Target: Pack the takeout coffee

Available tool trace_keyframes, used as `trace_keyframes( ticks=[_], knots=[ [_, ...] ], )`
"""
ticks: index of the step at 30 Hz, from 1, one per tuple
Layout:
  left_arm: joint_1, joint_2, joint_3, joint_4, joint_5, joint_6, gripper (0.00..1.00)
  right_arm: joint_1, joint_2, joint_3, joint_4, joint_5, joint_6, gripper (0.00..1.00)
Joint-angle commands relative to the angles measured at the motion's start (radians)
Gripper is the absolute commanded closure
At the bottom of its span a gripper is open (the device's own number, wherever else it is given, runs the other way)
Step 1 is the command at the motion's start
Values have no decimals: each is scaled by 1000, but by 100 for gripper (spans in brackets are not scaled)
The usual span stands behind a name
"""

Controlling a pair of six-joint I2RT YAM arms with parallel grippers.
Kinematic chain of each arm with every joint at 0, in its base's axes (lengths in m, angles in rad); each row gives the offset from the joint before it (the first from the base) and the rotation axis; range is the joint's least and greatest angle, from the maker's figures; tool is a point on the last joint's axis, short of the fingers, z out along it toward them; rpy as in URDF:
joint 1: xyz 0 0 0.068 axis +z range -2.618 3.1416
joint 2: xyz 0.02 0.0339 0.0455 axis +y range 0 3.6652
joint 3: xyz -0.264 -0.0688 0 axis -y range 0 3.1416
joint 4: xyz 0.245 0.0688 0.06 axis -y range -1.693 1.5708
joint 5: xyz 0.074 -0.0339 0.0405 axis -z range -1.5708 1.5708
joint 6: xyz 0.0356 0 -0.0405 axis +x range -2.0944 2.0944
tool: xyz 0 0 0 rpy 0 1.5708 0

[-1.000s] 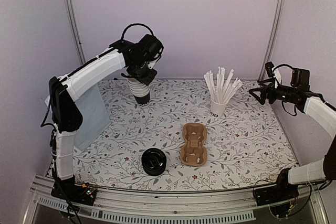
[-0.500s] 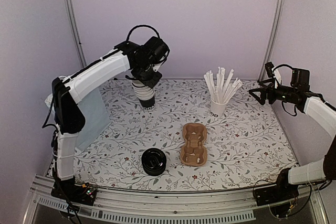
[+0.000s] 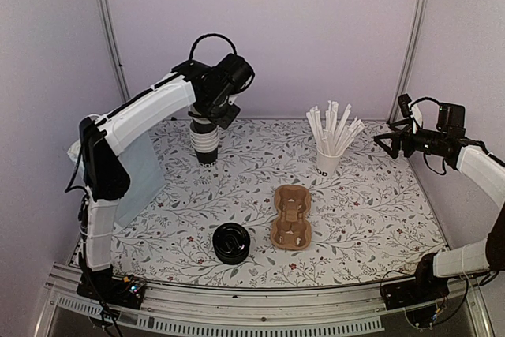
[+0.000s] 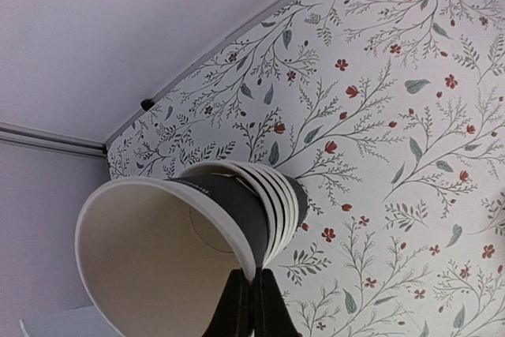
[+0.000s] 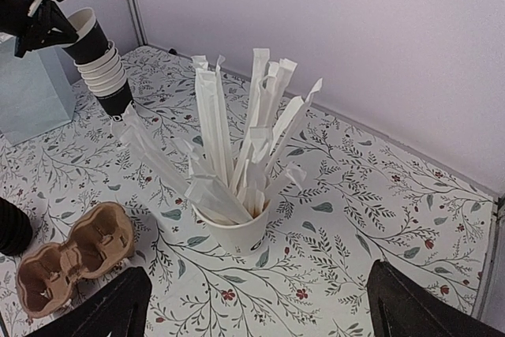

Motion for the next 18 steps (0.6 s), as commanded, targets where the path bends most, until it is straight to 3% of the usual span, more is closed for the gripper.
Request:
trace_keyframes(
  ticks=[1, 18],
  knots=[
    [-21, -18, 17, -3, -11, -15, 100, -5, 3, 6, -2, -18, -11, 1],
    [-83, -170, 53, -126, -226, -81, 100, -1, 3, 8, -4, -17, -9, 1]
  ],
)
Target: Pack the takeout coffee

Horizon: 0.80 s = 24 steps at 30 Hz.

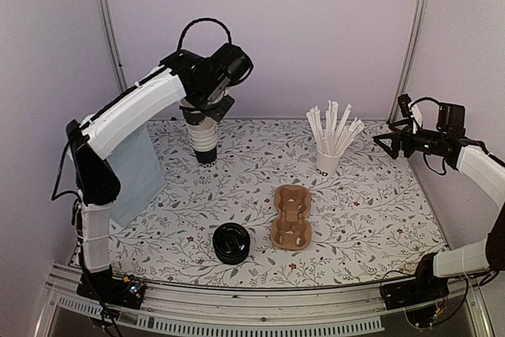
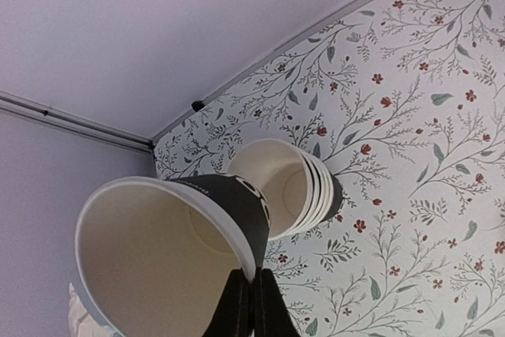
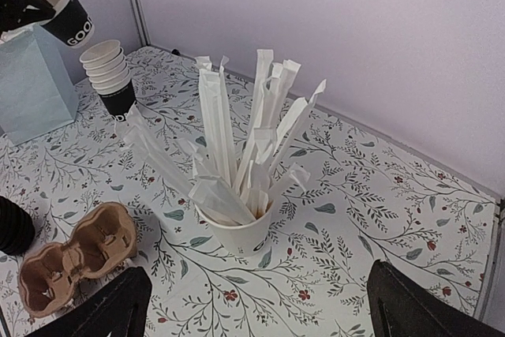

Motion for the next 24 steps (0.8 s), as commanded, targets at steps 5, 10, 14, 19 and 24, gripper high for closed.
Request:
trace_keyframes(
  ticks=[5, 10, 14, 19, 24],
  knots=[
    [-105, -193, 8, -51, 23, -69, 100, -1, 10, 16, -16, -12, -3, 1],
    [-177, -306, -179, -10, 232, -86, 100, 32, -21, 118, -150, -22, -34, 12],
    [-200, -339, -339, -27, 347, -122, 100, 265, -35, 263, -347, -9, -137, 21],
    [-205, -405, -553, 37, 406, -179, 100, 627, 22, 279, -449, 277, -296, 22],
    [-206, -484, -760, 194, 500, -215, 100, 822, 164, 256, -495, 473, -377, 30]
  ],
)
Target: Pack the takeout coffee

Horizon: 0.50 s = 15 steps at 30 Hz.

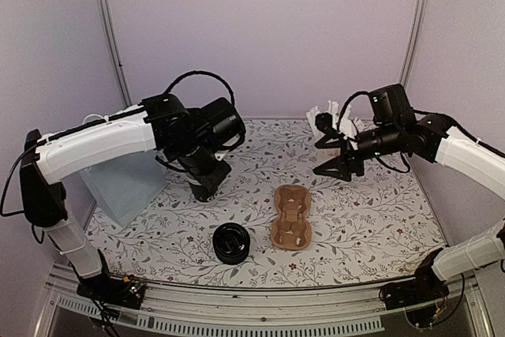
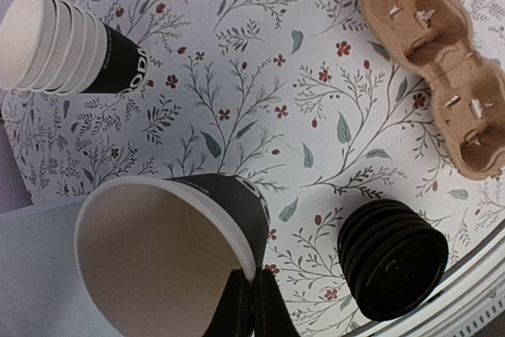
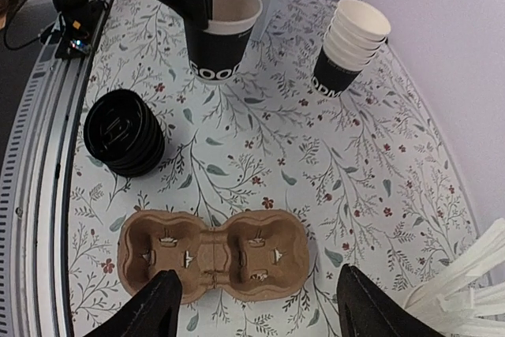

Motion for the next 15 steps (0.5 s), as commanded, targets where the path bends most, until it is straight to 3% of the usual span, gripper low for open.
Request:
trace_keyframes(
  ticks=[1, 15],
  knots=[
    [-6, -102, -124, 157, 107, -57, 100, 123, 129, -36, -107, 252, -103, 31],
    [-1, -136, -375, 336, 60, -101, 100, 238, 379, -6, -28, 375, -70, 29]
  ],
)
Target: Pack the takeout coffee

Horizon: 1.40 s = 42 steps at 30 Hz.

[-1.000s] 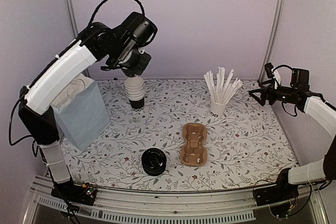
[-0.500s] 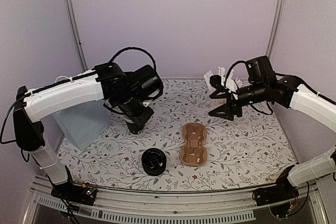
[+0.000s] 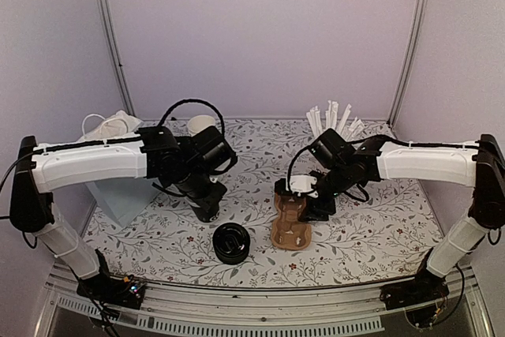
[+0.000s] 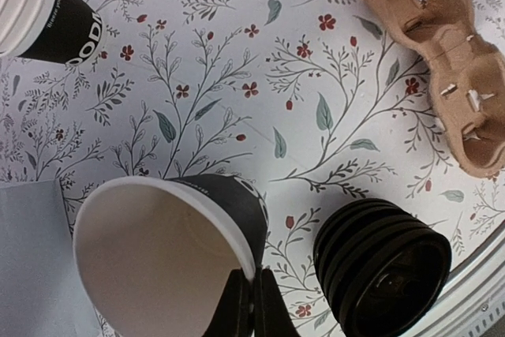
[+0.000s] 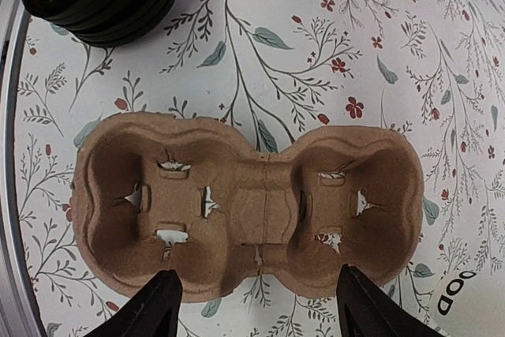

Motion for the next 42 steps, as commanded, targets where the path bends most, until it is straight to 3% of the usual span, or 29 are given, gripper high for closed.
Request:
trace_keyframes(
  ticks=[1, 5, 16, 22, 25, 42],
  knots=[
    [0, -19, -46, 90, -24, -22, 100, 12, 88, 58, 19, 39, 11, 29],
    [1, -27, -66, 119, -13, -26, 100, 16, 146, 96, 4, 26, 10, 27],
    [2, -42, -70, 126, -2, -19, 79, 24, 261, 169, -37, 16, 1, 25],
    [2, -71, -57, 127, -14, -23, 76, 27, 305, 178, -55, 42, 6, 24],
    [2, -95, -55, 134, -34, -28, 75, 26, 315, 173, -78, 60, 7, 29],
    [10, -162, -73, 190, -94, -7, 74, -70, 109, -77, -160, 157, 29, 37]
  ],
)
